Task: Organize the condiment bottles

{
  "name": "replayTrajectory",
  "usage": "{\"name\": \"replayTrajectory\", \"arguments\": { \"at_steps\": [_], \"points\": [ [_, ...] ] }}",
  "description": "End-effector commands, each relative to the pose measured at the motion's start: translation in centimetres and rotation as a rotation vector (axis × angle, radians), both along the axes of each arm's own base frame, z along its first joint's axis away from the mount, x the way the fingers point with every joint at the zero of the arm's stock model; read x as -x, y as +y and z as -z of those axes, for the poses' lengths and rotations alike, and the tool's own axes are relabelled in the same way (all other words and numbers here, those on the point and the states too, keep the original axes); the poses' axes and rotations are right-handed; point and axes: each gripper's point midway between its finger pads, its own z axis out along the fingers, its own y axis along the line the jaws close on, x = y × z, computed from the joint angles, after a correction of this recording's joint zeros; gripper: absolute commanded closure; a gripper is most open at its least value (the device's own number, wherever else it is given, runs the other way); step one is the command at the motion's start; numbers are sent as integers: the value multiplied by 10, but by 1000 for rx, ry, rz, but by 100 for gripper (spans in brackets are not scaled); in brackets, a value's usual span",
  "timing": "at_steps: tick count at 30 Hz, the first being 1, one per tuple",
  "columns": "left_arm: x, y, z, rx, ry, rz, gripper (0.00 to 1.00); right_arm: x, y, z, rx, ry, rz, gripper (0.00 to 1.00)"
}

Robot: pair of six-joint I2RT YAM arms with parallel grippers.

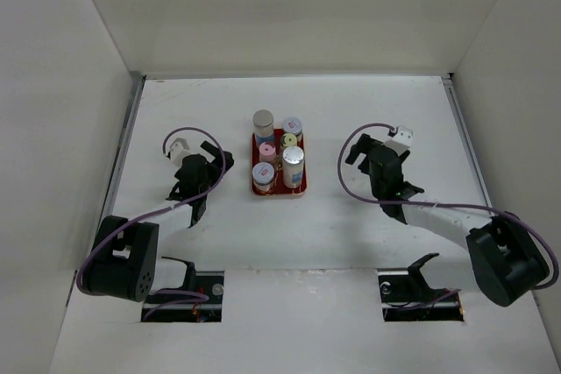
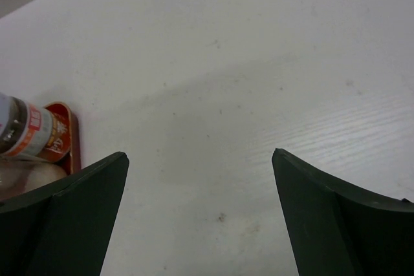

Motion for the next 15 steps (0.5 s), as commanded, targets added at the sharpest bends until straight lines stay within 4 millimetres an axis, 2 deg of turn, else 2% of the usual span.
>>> {"name": "replayTrajectory", "arguments": {
  "at_steps": [1,2,5,7,10,13,15],
  "points": [
    [-11,0,-24,23,-85,-11,0,-19,28,-37,-95,-156,-56,1],
    [-11,1,-24,22,-85,-14,0,-19,31,-34,-89,-149,-73,9],
    [-14,1,-23,21,-82,-16,0,-19,34,-34,-88,-155,-88,46],
    [-14,-2,-22,27,-79,-4,0,-19,34,-34,-86,-151,-90,62],
    [-13,0,-29,30,-99,-10,0,-18,33,-37,-80,-161,-86,77],
    [-12,2,-29,26,-102,-21,0,-20,34,-33,-76,-150,-87,86],
    [-12,1,-27,28,-95,-14,0,-20,37,-34,-68,-146,-98,88]
  ]
}}
